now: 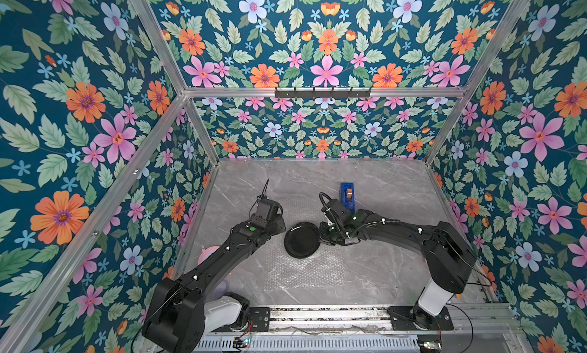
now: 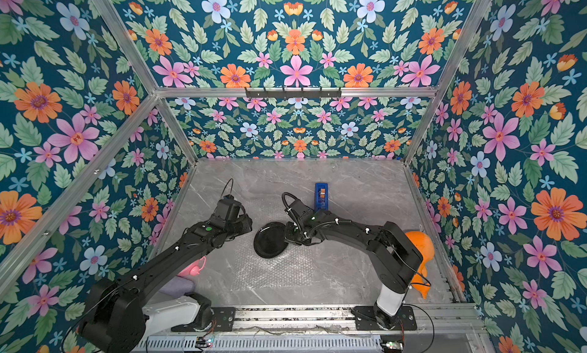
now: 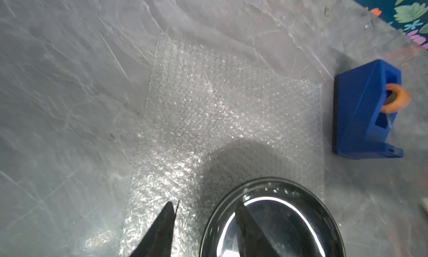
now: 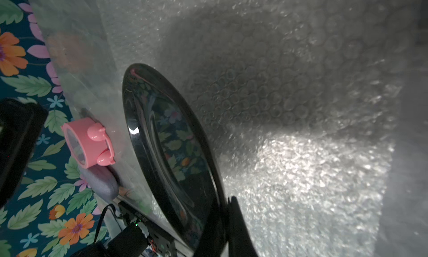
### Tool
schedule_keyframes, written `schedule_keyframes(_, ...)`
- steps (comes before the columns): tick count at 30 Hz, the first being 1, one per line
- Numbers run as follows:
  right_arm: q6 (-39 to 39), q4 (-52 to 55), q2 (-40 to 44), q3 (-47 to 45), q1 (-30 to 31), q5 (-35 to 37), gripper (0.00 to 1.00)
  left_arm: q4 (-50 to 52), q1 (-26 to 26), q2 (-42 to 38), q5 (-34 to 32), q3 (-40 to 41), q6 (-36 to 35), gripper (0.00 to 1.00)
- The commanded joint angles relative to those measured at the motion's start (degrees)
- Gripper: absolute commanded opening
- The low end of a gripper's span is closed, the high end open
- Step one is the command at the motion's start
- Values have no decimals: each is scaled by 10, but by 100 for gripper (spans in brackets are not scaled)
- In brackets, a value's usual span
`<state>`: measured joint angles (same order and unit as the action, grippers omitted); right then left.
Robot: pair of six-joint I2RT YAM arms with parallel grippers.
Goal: Wrap dinner plates in bubble wrap
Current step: Place the plate on the bubble wrap.
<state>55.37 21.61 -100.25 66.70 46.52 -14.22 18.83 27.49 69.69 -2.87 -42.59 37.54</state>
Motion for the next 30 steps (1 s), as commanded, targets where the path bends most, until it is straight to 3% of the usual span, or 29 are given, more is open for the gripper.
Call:
schedule_keyframes(1, 11, -17, -18, 9, -9, -16, 0, -25, -1, 16, 19, 0, 6, 43)
schedule_keyframes(19, 4, -14, -94, 41, -18, -32, 0, -64, -1, 62, 43, 17, 5, 38)
schedule_keyframes(22, 0, 12, -91, 45, -18, -20, 29, -63, -1, 71, 46, 16, 6, 37)
schedule_keyframes(24, -2, 18, -76, 40, -17, -10, 42, -71, 0, 76, 51, 19, 6, 37)
schedule_keyframes(30, -14, 116, -13, 43, 3, 48, 51, -86, -1, 87, 60, 28, 6, 38)
